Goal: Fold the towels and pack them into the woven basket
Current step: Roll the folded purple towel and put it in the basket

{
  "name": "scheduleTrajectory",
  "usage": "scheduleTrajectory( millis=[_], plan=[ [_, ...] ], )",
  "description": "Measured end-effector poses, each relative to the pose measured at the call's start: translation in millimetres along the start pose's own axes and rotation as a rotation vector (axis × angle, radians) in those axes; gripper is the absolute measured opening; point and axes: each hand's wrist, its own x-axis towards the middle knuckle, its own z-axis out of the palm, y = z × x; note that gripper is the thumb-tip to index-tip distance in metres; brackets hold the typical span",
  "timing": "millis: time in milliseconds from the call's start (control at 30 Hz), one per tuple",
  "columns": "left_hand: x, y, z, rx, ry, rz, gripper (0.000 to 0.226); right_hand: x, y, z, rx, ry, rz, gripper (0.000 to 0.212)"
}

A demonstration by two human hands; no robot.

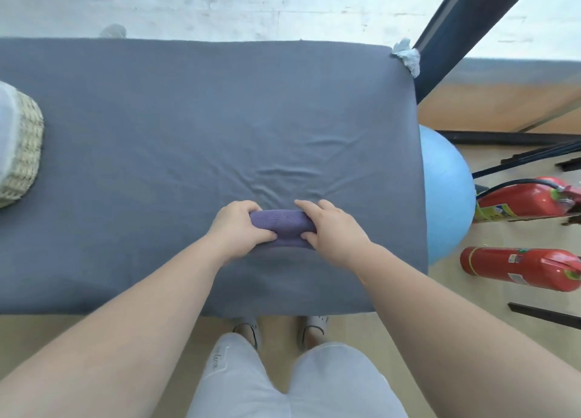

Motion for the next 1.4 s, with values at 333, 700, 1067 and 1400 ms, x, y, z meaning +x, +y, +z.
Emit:
scheduleTrajectory(
  millis=[333, 700, 1067, 1400],
  plan=[
    [-154.1, 62.3, -31.3, -0.634, 0.057, 0.173, 0.044, -133.4, -24.8, -103.3, 0.809, 0.211, -0.018, 0.05],
    [-171.7, 42.5, -87.0, -0.643, 0.084, 0.189, 0.028, -135.8, -88.5, -91.3, 0.925, 0.292, 0.095, 0.032],
    [-142.9, -106.6, -231.5, -0.531, 0.141, 0.175, 0.028, -45.1, -271.5, -27.4, 0.993, 0.205, 0.179, 0.018],
    [-123.1, -207.5, -359.8, -0.563, 0.059, 0.075, 0.023, 19.6, -416.5, 14.3, 1.028, 0.213, 0.244, 0.019]
  ],
)
